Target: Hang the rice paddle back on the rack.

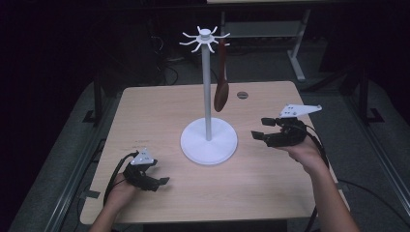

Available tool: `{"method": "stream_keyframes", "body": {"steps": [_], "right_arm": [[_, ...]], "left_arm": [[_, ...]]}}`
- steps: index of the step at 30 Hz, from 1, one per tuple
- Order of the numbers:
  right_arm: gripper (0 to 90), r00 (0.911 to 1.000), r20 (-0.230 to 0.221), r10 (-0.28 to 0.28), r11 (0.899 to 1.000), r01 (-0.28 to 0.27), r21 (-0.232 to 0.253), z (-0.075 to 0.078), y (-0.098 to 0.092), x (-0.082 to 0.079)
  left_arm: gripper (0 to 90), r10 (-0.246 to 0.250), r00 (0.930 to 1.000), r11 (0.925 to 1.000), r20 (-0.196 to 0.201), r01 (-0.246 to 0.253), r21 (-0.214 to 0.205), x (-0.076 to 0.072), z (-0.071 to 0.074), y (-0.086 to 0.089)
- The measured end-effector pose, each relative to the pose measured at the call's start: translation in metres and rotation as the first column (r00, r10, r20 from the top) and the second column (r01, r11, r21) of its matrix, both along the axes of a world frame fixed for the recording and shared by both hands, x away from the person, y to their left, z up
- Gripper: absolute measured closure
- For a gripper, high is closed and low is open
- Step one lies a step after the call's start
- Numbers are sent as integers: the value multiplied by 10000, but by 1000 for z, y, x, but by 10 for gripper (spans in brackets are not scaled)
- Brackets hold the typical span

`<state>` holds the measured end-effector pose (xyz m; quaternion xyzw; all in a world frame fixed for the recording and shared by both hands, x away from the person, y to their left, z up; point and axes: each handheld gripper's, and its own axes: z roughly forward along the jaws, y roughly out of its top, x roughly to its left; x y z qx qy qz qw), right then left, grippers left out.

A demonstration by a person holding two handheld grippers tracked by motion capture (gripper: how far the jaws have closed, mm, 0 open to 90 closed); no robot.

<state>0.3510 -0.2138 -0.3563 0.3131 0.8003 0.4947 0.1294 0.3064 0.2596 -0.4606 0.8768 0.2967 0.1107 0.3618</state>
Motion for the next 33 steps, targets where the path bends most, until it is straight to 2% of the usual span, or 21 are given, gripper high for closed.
{"method": "stream_keyframes", "body": {"steps": [4, 20, 33], "right_arm": [[316, 9998, -137, -112, 9999, 111, -27, -10, -7, -5], [301, 9968, -424, -672, 9977, 669, -98, -47, -26, -21], [277, 9897, -790, -1193, 9918, 1150, -565, -77, -41, -36]], "left_arm": [[133, 69, 10000, 9999, -38, -70, -104, 0, -1, -1], [133, -2, 10000, 10000, 8, 2, 31, -1, 0, 0], [133, -8, 10000, 10000, 13, 8, 36, -1, 0, 1]]}}
